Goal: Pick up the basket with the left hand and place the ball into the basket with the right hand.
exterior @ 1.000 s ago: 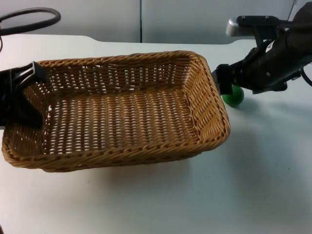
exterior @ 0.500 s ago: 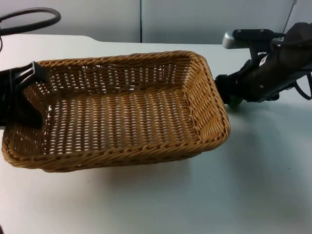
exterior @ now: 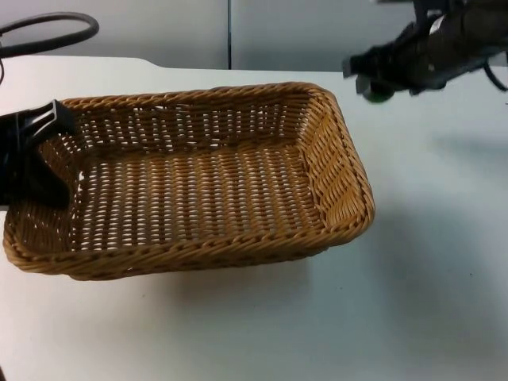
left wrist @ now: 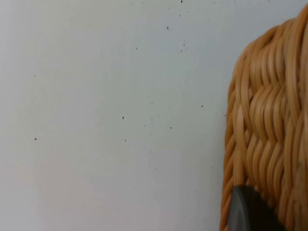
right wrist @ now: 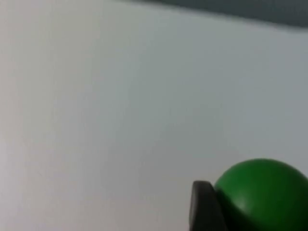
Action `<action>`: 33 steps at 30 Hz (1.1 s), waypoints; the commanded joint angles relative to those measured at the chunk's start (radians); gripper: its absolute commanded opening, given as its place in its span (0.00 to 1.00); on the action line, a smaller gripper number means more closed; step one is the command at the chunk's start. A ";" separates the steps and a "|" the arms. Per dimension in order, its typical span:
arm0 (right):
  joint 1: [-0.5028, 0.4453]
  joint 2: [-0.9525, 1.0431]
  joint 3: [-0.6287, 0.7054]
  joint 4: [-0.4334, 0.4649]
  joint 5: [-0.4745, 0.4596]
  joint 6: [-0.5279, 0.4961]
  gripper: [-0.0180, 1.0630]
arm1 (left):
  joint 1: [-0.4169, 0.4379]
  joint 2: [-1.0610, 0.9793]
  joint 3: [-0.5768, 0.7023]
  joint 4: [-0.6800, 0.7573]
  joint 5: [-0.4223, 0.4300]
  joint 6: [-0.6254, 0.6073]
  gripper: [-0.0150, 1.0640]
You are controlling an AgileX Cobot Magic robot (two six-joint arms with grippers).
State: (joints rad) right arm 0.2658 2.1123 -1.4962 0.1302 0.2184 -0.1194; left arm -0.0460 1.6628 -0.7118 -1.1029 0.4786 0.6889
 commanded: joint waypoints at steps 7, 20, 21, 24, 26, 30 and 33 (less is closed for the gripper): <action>0.094 -0.105 -0.197 0.239 0.501 -0.275 0.01 | 0.004 -0.015 0.000 -0.074 0.014 -0.011 0.01; 0.329 -0.097 -0.197 0.475 0.721 -0.562 0.01 | 0.004 -0.015 0.000 -0.077 0.054 -0.028 0.01; 0.329 -0.097 -0.197 0.475 0.721 -0.562 0.01 | 0.004 -0.015 0.000 -0.077 0.054 -0.028 0.01; 0.359 -0.093 -0.195 0.470 0.712 -0.562 0.01 | 0.004 -0.015 0.000 -0.077 0.082 -0.050 0.01; 0.362 -0.088 -0.195 0.466 0.711 -0.560 0.01 | 0.004 -0.015 0.000 -0.077 0.093 -0.050 0.01; 0.363 -0.055 -0.195 0.446 0.713 -0.510 0.01 | 0.004 -0.015 0.000 -0.077 0.144 -0.072 0.01; 0.363 -0.028 -0.195 0.417 0.720 -0.498 0.01 | 0.004 -0.015 0.000 -0.078 0.149 -0.072 0.01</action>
State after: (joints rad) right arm 0.6272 2.0774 -1.6912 0.5596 0.9345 -0.6282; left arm -0.0460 1.6628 -0.7118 -1.1548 0.6003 0.6288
